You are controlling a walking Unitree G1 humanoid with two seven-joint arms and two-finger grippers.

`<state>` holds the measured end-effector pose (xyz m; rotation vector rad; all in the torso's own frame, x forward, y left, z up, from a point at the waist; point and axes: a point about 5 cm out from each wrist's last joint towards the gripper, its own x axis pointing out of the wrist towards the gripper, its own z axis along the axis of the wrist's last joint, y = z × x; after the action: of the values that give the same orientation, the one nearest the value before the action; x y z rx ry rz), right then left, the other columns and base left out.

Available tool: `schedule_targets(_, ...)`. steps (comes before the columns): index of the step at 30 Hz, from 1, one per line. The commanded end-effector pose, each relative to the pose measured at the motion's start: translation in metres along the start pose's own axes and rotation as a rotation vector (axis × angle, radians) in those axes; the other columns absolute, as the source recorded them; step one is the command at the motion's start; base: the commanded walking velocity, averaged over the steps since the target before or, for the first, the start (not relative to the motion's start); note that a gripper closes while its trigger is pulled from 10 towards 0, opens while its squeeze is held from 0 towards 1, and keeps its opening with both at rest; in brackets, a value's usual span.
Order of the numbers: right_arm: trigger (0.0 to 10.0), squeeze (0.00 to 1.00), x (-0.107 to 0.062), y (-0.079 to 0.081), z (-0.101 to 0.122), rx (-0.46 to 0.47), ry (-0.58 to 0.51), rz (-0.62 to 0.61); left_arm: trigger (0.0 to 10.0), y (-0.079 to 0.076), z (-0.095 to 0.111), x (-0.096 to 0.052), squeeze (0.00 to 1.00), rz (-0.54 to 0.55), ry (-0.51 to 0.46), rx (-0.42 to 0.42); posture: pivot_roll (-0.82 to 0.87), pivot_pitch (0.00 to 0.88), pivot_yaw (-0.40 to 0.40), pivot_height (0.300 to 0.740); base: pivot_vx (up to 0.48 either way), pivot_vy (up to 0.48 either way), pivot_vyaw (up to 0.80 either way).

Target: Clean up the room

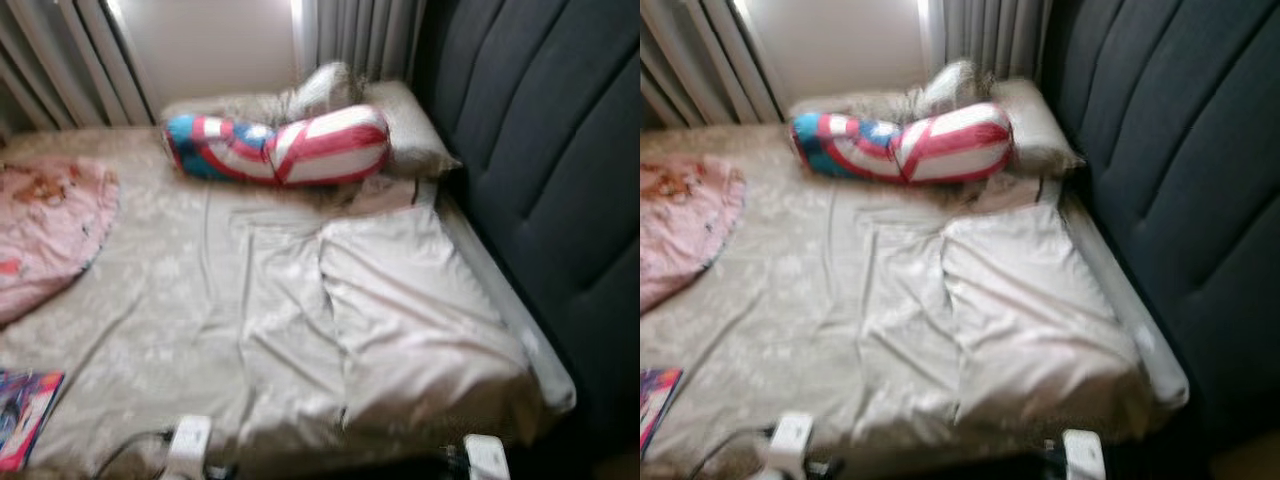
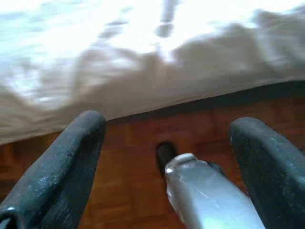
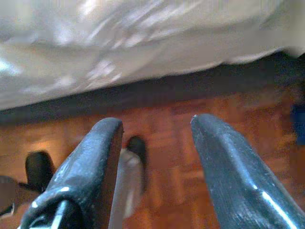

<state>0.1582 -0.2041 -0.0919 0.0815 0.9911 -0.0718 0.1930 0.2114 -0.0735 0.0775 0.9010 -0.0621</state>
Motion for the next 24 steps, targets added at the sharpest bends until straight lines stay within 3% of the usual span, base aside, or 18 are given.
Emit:
schedule_targets(1, 10.0, 0.0, 0.0012, 0.0055, 0.0029, 0.01, -0.014, 0.014, 10.0, 0.0089, -0.0068, -0.003, 0.0, 0.024, 0.024, 0.012, -0.05, 0.0, -0.013, 0.74, 0.0, -0.386, 0.0)
schedule_targets(6, 10.0, 0.0, 0.0013, 0.0057, 0.0038, -0.021, -0.013, 0.022, 10.0, 0.0089, -0.0066, -0.0029, 0.0, 0.024, 0.024, 0.012, -0.05, 0.0, -0.013, 0.74, 0.0, -0.386, 0.0)
schedule_targets(10, 10.0, 0.0, 0.0013, 0.0063, 0.0042, -0.02, -0.017, 0.031, 10.0, 0.0089, -0.0065, -0.0029, 0.0, 0.024, 0.024, 0.011, -0.05, 0.0, -0.013, 0.74, 0.0, -0.388, 0.75)
schedule_targets(13, 10.0, 0.0, 0.0012, 0.0061, 0.0028, 0.015, -0.014, 0.021, 10.0, 0.009, -0.0066, -0.003, 0.0, 0.024, 0.024, 0.011, -0.05, 0.0, -0.013, 0.74, 0.0, -0.386, 0.0)
schedule_targets(21, 10.0, 0.0, 0.001, 0.0062, 0.0022, 0.004, -0.014, 0.02, 10.0, 0.0092, -0.0078, -0.0033, 0.0, 0.02, 0.025, 0.008, -0.05, 0.0, -0.012, 0.74, 0.0, -0.381, 0.0)
schedule_targets(24, 10.0, 0.0, 0.0009, 0.0062, 0.0015, 0.011, -0.016, 0.015, 10.0, 0.0093, -0.0084, -0.0035, 0.0, 0.017, 0.025, -0.001, -0.05, 0.0, -0.009, 0.74, 0.0, 0.0, 0.0)
